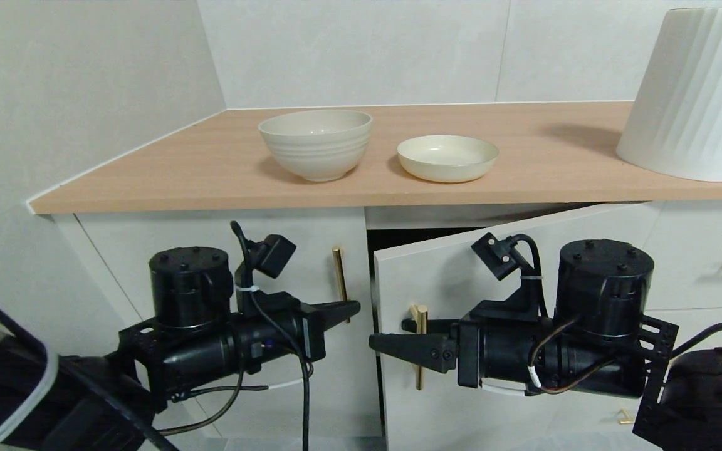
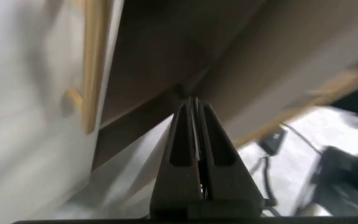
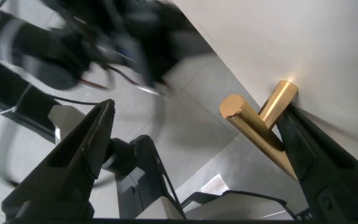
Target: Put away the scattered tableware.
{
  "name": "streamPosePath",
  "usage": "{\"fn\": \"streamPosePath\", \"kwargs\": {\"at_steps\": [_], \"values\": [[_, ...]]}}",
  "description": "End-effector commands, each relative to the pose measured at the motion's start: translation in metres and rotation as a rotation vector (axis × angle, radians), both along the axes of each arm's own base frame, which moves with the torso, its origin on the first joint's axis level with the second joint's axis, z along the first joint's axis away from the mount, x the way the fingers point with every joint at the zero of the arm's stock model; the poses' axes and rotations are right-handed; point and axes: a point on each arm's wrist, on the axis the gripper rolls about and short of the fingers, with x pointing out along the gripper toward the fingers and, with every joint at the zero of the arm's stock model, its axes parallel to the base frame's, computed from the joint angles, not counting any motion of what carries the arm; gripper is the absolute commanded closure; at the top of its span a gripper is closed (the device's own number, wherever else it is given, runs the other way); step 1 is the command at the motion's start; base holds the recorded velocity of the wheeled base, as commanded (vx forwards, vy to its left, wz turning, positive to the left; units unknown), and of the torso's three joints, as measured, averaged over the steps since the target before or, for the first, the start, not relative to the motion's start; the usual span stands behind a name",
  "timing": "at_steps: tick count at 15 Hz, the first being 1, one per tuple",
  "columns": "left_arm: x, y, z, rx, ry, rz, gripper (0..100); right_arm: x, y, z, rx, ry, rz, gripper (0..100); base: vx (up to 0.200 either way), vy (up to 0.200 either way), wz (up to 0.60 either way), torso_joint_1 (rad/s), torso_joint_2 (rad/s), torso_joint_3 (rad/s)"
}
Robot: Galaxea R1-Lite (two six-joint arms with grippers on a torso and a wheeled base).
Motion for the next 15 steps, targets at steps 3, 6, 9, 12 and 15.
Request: {"fn": "streamPosePath", "kwargs": {"at_steps": [3, 6, 9, 12, 15], "values": [[0.008, -0.023, -0.043, 0.034, 0.023, 0.000, 100, 0.000, 0.000, -0.001, -0.002, 0.002, 0.000, 0, 0.000, 0.000, 0.00, 0.000, 0.00, 0.000], [0.006, -0.042, -0.053, -0.050, -0.112, -0.038, 100, -0.001, -0.001, -0.002, -0.007, 0.005, 0.000, 0, 0.000, 0.000, 0.00, 0.000, 0.00, 0.000], [0.005, -0.048, -0.056, -0.089, -0.172, -0.052, 100, -0.002, -0.004, -0.005, -0.018, 0.010, -0.005, 0, 0.000, 0.000, 0.00, 0.000, 0.00, 0.000], [0.005, -0.048, -0.054, -0.092, -0.180, -0.052, 100, -0.002, -0.014, -0.014, -0.074, -0.061, -0.015, 0, 0.000, 0.000, 0.00, 0.000, 0.00, 0.000], [0.004, -0.053, -0.052, -0.099, -0.189, -0.069, 100, -0.004, -0.019, -0.021, -0.133, -0.126, -0.049, 0, 0.000, 0.000, 0.00, 0.000, 0.00, 0.000]]}}
